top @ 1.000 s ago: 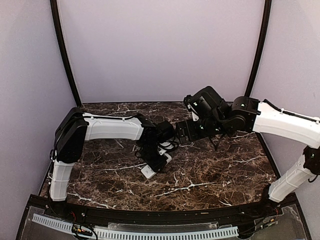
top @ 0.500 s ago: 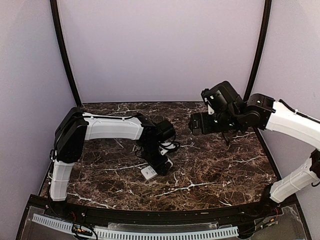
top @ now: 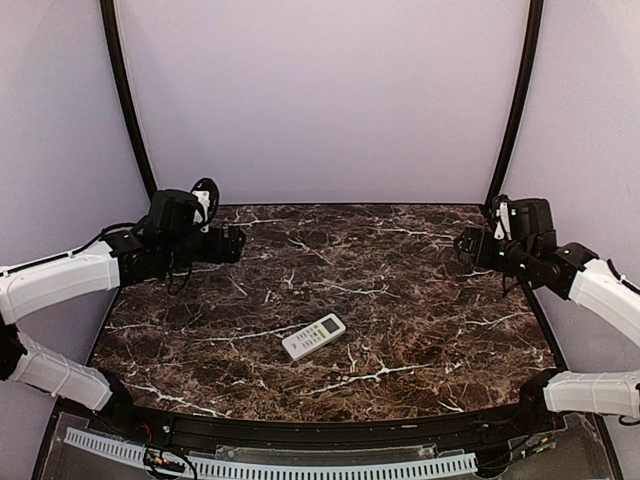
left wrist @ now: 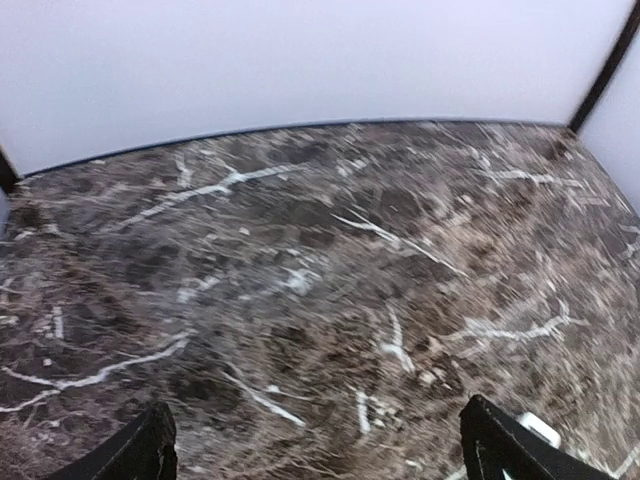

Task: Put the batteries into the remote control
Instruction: Reset both arms

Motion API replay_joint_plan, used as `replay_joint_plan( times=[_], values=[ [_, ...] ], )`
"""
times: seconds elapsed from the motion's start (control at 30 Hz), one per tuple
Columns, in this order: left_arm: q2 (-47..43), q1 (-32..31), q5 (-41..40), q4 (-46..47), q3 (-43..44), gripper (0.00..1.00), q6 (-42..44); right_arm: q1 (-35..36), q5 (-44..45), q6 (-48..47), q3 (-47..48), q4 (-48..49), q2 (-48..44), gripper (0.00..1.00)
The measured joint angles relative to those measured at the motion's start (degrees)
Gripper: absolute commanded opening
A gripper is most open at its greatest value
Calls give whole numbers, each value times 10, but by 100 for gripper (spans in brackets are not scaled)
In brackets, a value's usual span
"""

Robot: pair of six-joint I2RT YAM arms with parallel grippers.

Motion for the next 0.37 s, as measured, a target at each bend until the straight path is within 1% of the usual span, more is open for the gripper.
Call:
replay_joint_plan(
  times=[0.1, 0.23, 0.3, 0.37],
  values=[
    [-59, 13, -120, 55, -80, 99, -14, -23, -5, -26, -49, 50, -18, 98],
    [-92, 44, -259, 111, -156, 99, -29, -28, -6, -38, -83, 84, -17, 99],
    [-101, 60, -316, 130, -184, 99, -31, -28, -2, -40, -94, 100, -18, 98],
    [-110, 73, -352, 146, -205, 99, -34, -28, 1, -43, -105, 118, -23, 98]
  ],
)
